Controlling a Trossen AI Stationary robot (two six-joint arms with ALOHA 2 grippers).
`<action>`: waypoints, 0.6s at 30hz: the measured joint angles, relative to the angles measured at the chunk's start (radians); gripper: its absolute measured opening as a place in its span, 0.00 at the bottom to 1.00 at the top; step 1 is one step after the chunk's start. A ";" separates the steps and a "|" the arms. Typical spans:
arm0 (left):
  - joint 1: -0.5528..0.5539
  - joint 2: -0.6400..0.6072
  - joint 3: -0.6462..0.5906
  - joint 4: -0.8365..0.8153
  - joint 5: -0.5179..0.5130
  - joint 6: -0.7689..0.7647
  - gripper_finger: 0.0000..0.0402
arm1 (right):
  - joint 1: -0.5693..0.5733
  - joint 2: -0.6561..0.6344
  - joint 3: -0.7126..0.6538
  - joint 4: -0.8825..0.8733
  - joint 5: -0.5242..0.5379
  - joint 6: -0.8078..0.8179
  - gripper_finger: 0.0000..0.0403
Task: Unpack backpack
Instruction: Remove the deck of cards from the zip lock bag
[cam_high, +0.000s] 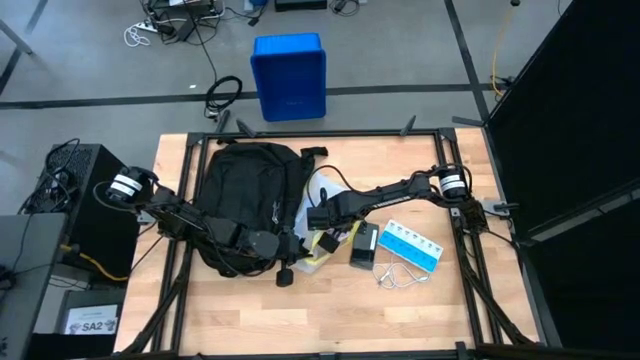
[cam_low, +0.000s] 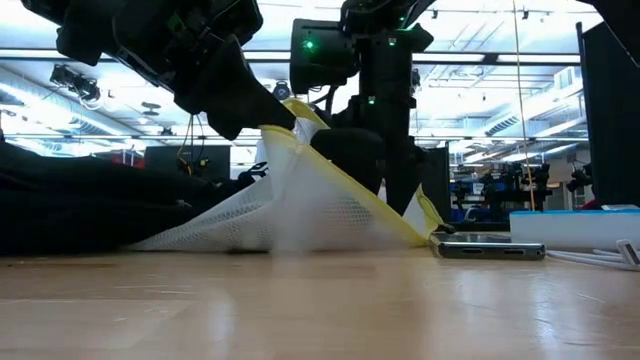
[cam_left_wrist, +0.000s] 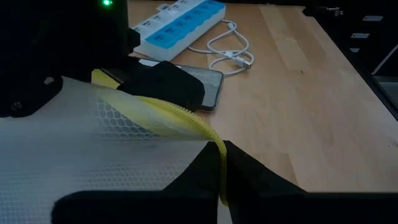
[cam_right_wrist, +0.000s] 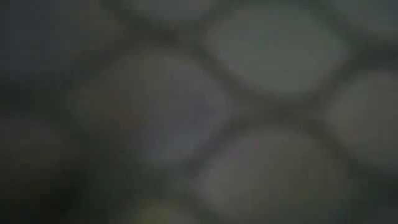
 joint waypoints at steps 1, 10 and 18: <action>0.000 0.000 0.000 0.000 0.001 0.000 0.00 | -0.002 0.001 0.011 -0.013 -0.003 -0.005 0.98; 0.000 0.000 0.000 0.000 0.002 0.000 0.00 | 0.008 0.011 0.158 -0.061 0.012 -0.028 0.95; -0.001 0.000 0.000 -0.004 0.001 -0.003 0.00 | 0.026 0.008 0.153 0.030 0.015 -0.016 0.98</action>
